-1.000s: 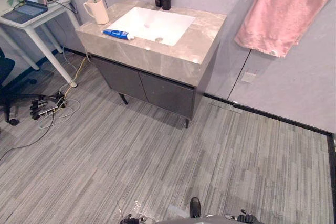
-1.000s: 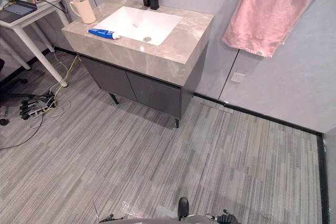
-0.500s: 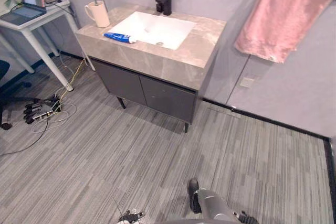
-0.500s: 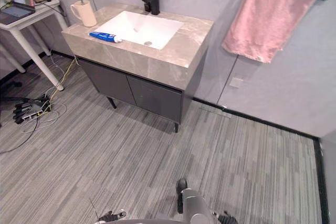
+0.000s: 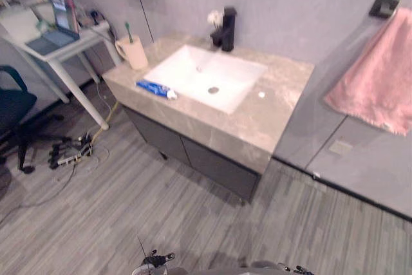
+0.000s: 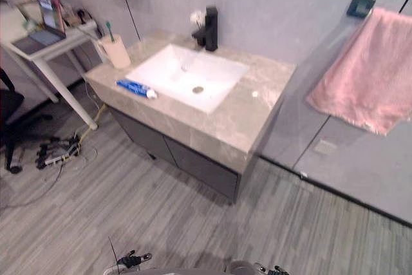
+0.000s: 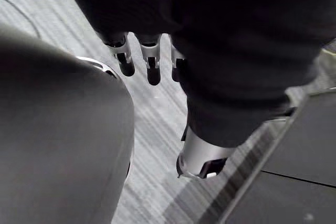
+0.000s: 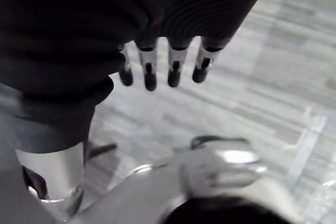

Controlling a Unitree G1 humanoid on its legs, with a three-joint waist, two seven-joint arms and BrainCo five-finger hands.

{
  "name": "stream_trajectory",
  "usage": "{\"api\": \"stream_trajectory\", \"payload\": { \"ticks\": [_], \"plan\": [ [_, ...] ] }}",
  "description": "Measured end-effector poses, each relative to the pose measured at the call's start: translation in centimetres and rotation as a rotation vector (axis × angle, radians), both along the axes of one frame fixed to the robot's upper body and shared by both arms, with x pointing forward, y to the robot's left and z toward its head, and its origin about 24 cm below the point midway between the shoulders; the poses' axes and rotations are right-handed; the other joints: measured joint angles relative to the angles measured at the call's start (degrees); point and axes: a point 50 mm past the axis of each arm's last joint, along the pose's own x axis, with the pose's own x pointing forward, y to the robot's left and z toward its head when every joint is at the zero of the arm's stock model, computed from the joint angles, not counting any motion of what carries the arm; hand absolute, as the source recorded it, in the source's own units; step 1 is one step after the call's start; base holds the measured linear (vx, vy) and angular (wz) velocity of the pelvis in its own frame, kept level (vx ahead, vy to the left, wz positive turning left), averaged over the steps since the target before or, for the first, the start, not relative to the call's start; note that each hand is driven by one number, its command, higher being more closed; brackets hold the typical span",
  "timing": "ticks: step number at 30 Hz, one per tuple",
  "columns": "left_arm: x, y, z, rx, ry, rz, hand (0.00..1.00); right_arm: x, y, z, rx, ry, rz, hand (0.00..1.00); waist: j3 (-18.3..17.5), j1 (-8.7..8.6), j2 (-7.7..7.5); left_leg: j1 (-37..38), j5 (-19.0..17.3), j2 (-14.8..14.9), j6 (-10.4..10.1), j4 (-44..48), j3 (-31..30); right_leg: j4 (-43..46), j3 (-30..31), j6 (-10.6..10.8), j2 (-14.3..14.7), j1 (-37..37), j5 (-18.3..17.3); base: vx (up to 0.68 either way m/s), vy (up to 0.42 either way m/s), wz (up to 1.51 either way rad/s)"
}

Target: Organize washtable

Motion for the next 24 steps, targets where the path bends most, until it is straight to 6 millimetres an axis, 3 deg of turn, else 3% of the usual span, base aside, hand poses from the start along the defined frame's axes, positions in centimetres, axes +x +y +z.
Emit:
{"api": "stream_trajectory", "payload": {
  "ticks": [2,4,5,6,7,8,9,10,11,12,16,19,21,22,23,24],
  "plan": [
    [0.0,0.1,0.0,-0.001,-0.007,0.016,0.00,0.8,0.3,0.1,0.016,-0.027,0.000,0.00,-0.1,-0.05,-0.33,0.0,-1.0,-0.8,-0.1,-15.4,-1.3,0.2,3.1,0.2,-1.3,2.5,-0.1,0.27,0.169,-0.74],
    [-0.2,0.5,0.2,0.008,-0.024,0.030,0.00,1.9,0.5,0.3,0.013,-0.070,0.044,0.00,-0.7,0.49,-1.06,-0.9,-0.7,-1.9,0.1,-27.2,-4.9,0.2,7.4,4.1,-3.4,1.7,-3.3,0.21,0.265,-1.41],
    [-0.3,0.5,0.1,0.007,-0.023,0.038,0.00,2.4,0.5,0.5,0.008,-0.088,0.083,0.00,-1.3,0.84,0.14,-2.4,-0.3,-1.0,0.7,-32.1,-8.3,0.9,10.4,8.1,-3.8,-0.5,-6.5,0.24,0.425,-1.59],
    [-0.9,-0.1,-0.1,-0.016,-0.001,0.050,0.00,2.0,-0.8,0.7,-0.025,-0.076,0.094,0.00,-2.3,-0.20,2.16,-3.2,1.7,0.7,3.8,-36.4,-11.5,3.7,13.4,9.9,-3.4,-3.2,-8.4,0.25,0.480,-1.49],
    [-1.3,-0.4,-0.2,-0.024,0.007,0.053,0.00,1.9,-1.5,0.8,-0.044,-0.066,0.100,0.00,-2.8,-0.34,3.02,-3.1,4.5,0.9,3.9,-38.2,-12.1,5.6,14.8,11.4,-3.2,-4.6,-9.3,0.28,0.516,-1.11],
    [-1.8,-0.3,-0.3,-0.023,0.021,0.059,0.00,0.1,-1.9,0.6,-0.051,-0.011,0.089,0.00,-4.5,-1.19,2.20,-3.1,4.0,-0.8,-4.1,-36.7,-9.4,8.2,17.2,13.1,-5.6,-6.7,-10.6,0.31,0.449,-0.87],
    [-2.1,0.8,-0.2,0.004,0.031,0.056,0.00,-1.1,-1.2,0.2,-0.028,0.020,0.075,0.00,-5.6,-1.89,-0.02,-3.5,2.8,-2.4,-4.6,-34.6,-7.8,9.1,17.3,13.1,-7.0,-8.7,-9.9,0.29,0.397,-0.82],
    [-2.2,1.3,-0.1,0.016,0.034,0.056,0.00,-1.5,-0.9,0.1,-0.020,0.029,0.071,0.00,-6.0,-1.86,-0.77,-4.4,1.9,-2.9,-4.3,-32.6,-8.1,9.1,17.4,12.7,-7.6,-9.7,-9.5,0.23,0.313,-0.82],
    [-2.2,2.1,0.1,0.033,0.038,0.054,0.00,-2.4,-0.5,-0.1,-0.008,0.059,0.063,0.00,-6.7,-1.98,-1.96,-6.5,0.3,-4.0,-3.2,-29.0,-10.4,7.6,18.4,13.9,-8.8,-10.6,-8.6,0.15,0.260,-0.72],
    [-2.1,2.3,0.1,0.035,0.037,0.050,0.00,-2.7,-0.4,-0.1,-0.005,0.066,0.058,0.00,-6.8,-2.04,-2.09,-7.2,-0.5,-4.2,-3.0,-28.0,-10.7,7.0,18.5,14.5,-9.2,-10.8,-7.9,0.14,0.302,-0.66],
    [-0.4,1.3,0.2,0.017,0.011,-0.032,0.00,-4.1,-0.7,-0.3,-0.005,0.109,-0.008,0.00,-7.4,-3.47,-1.36,-10.6,-1.9,-7.5,-2.1,-26.8,-13.7,4.5,19.4,16.7,-11.4,-14.3,-3.4,0.02,0.182,-0.21],
    [-0.1,-1.4,-0.2,-0.035,0.015,-0.126,0.00,-4.6,-1.9,-0.1,-0.031,0.126,-0.053,0.00,-8.2,-3.15,1.75,-10.9,-3.8,-7.6,-4.8,-31.3,-14.5,4.2,20.1,18.7,-12.0,-18.6,1.0,-0.05,0.128,-0.44],
    [-0.1,-2.1,-0.2,-0.040,0.018,-0.177,0.00,-4.6,-2.0,-0.1,-0.035,0.125,-0.076,0.00,-8.2,-3.21,2.15,-10.8,-3.8,-8.2,-4.5,-32.1,-13.2,4.4,20.9,18.4,-12.7,-20.3,3.7,-0.07,0.110,-0.38],
    [-0.1,-2.3,-0.2,-0.038,0.022,-0.205,0.00,-4.4,-1.9,-0.1,-0.035,0.120,-0.087,0.00,-8.1,-3.27,2.40,-10.7,-3.8,-8.2,-3.9,-32.5,-12.7,5.0,21.0,17.2,-12.4,-21.1,5.2,-0.06,0.123,-0.36],
    [0.0,-2.6,-0.2,-0.036,0.022,-0.243,0.00,-3.9,-1.9,0.0,-0.048,0.101,-0.098,0.00,-7.7,-3.13,3.41,-9.0,-3.2,-7.9,-3.1,-33.9,-11.1,6.7,20.9,14.1,-11.5,-22.2,7.4,-0.08,0.164,-0.85],
    [-0.5,-2.8,-0.3,-0.036,0.031,-0.268,0.00,-3.1,-2.0,0.1,-0.059,0.074,-0.085,0.00,-7.1,-2.38,3.59,-6.1,-1.4,-7.3,-2.4,-37.7,-7.8,7.4,20.7,8.2,-9.9,-23.7,11.6,-0.10,0.173,-1.01]
  ]
}}
